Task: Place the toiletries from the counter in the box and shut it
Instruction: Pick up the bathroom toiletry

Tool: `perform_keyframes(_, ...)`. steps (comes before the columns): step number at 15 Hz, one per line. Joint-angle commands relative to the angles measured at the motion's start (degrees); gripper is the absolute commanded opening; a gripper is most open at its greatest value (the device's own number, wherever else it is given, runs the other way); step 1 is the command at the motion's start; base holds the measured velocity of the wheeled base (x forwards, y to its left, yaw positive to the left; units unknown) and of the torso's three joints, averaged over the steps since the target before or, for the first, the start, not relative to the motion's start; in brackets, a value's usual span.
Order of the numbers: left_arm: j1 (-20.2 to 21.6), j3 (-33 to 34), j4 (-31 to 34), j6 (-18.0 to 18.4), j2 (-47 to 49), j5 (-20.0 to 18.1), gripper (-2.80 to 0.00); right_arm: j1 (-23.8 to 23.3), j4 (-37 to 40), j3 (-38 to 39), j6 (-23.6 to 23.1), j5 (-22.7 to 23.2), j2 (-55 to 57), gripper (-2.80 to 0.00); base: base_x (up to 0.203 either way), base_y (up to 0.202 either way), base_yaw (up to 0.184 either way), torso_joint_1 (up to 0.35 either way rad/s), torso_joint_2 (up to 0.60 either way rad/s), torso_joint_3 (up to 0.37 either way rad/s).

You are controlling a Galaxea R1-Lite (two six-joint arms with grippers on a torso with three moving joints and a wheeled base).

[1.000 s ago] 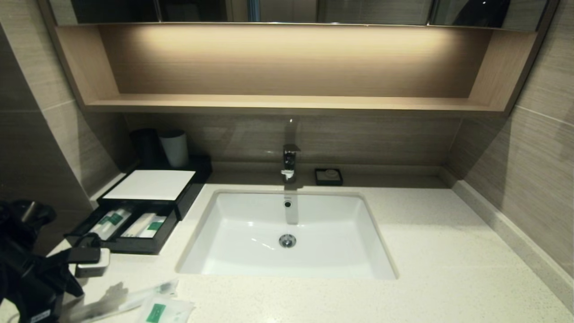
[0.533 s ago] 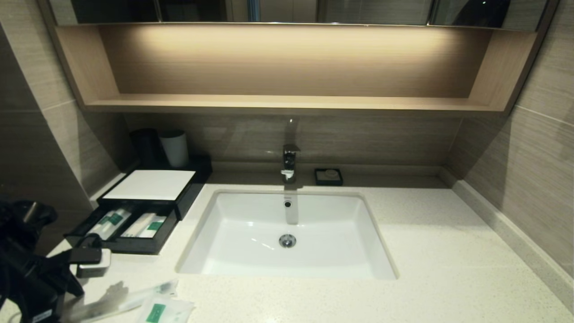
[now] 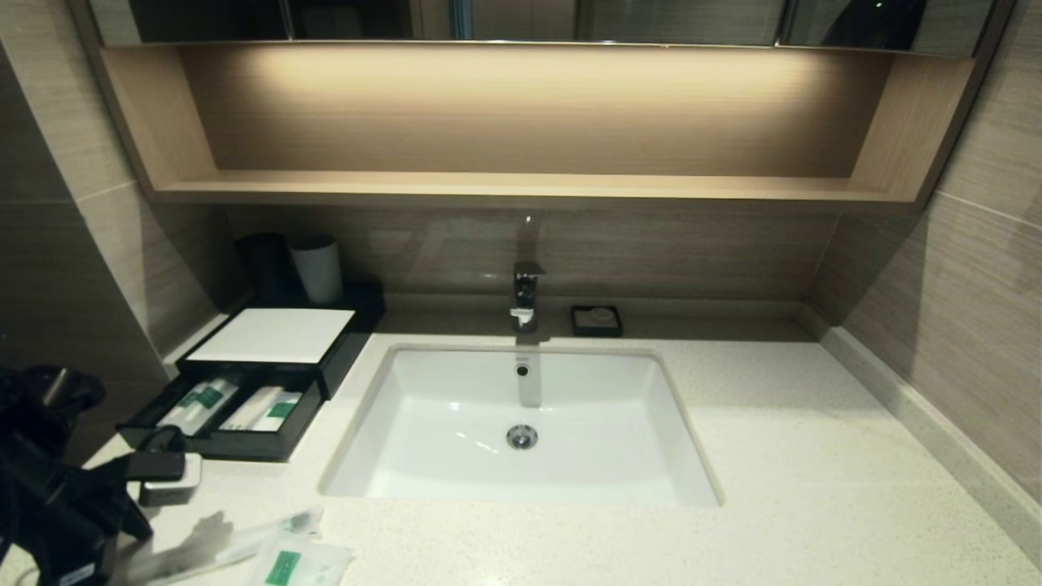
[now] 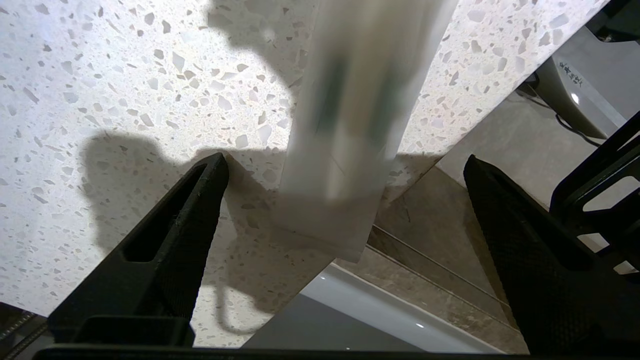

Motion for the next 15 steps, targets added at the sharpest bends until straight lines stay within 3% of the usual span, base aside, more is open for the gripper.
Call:
perform_keyframes(1, -0.09, 0.09, 0.19, 0.24, -0.12, -0.06, 0.0, 0.01, -0.02, 0.08, 0.0, 0.01, -0.08, -2.8, 0.0, 0.0, 0.0, 0.0, 0.0, 0.0)
perform_keyframes(8, -0.8, 0.53, 0.1, -0.2, -0.12, -0.06, 0.0, 0.01, -0.02, 0.0, -0.08, 0.01, -0.08, -2.8, 0.0, 0.0, 0.0, 0.0, 0.0, 0.0)
perform_keyframes(9, -0.8, 0.53, 0.1, -0.11, -0.04, 0.03, -2.8, 0.01, -0.02, 0.04, -0.07, 0.01, -0.09, -2.8, 0.0, 0.0, 0.0, 0.0, 0.0, 0.0)
perform_keyframes(15, -0.71, 0.53, -0.07, -0.02, -0.39, 0.74, -2.8, 0.01, -0.02, 0.0, -0.08, 0.01, -0.09, -2.8, 0.0, 0.0, 0.0, 0.0, 0.0, 0.0)
